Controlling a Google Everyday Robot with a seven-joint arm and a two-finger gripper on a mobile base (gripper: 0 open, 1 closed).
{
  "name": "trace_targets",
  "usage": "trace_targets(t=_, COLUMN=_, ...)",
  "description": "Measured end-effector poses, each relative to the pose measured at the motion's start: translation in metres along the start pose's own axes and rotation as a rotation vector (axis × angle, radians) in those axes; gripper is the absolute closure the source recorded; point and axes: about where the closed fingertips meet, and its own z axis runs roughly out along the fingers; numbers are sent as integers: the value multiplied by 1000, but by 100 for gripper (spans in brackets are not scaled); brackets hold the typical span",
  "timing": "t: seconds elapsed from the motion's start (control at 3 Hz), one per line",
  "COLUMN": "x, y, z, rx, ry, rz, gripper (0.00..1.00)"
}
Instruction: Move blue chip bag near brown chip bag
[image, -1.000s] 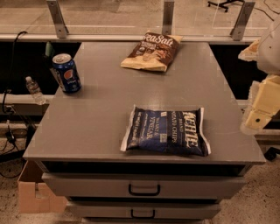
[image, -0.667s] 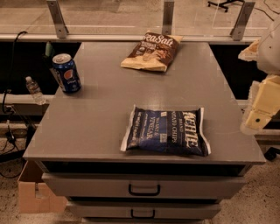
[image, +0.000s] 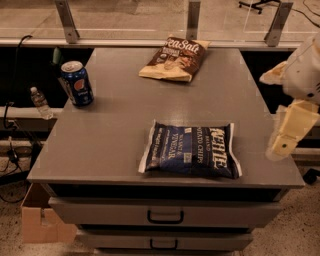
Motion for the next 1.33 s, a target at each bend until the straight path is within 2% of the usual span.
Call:
trace_targets(t=0.33, x=-14, y=1, z=35, rx=-68, ry=-71, rz=-43, gripper=0)
trace_targets(t=0.67, x=-37, y=4, z=65, rx=-136, ry=-135, rz=-78, gripper=0)
trace_targets(t=1.0, x=-62, y=14, z=85, rx=-192, ry=-176, rz=-101, gripper=0)
trace_targets(t=1.33, x=-75, y=25, z=109, rx=-242, ry=-196, rz=-103, gripper=0)
